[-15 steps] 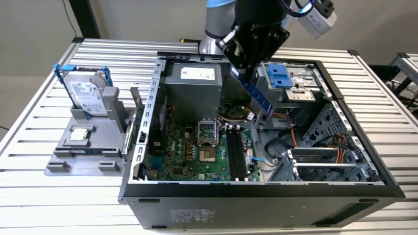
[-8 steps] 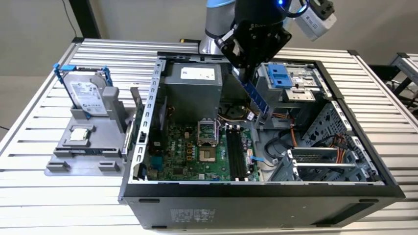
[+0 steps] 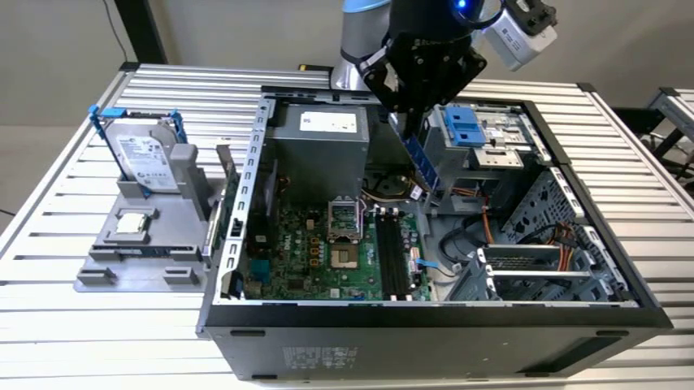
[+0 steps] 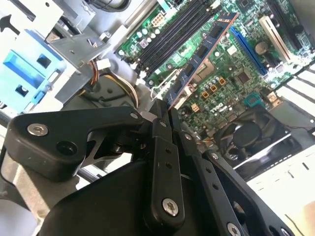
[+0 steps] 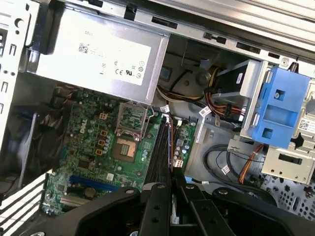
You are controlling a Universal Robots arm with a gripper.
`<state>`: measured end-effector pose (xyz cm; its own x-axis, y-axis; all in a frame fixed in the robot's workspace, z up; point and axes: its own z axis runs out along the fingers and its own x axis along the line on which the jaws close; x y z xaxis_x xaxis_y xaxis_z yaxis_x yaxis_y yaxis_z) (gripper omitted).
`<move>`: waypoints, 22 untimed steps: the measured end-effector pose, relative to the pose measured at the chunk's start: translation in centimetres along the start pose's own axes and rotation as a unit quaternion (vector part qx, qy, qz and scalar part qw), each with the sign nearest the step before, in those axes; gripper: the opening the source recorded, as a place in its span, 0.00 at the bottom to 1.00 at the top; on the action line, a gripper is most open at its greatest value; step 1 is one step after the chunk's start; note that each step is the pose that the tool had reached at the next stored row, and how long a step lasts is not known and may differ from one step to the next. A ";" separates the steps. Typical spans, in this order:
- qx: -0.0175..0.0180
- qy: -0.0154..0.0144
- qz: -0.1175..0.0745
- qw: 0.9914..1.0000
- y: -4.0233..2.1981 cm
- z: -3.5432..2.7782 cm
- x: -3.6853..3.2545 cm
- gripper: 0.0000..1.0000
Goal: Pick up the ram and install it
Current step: 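Insert the ram into the slot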
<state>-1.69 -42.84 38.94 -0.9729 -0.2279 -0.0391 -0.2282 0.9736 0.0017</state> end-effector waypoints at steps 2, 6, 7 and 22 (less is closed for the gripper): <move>0.000 0.000 0.000 1.000 0.00 0.00 0.00 0.00; -0.001 0.003 0.010 1.000 0.01 0.00 0.01 0.00; -0.001 0.003 0.016 1.000 0.00 0.00 0.01 0.00; 0.002 0.003 0.083 0.997 -0.23 0.13 -0.96 0.00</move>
<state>-0.70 -42.84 38.85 -0.9975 -0.0632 -0.0328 -0.0634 0.9980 0.0046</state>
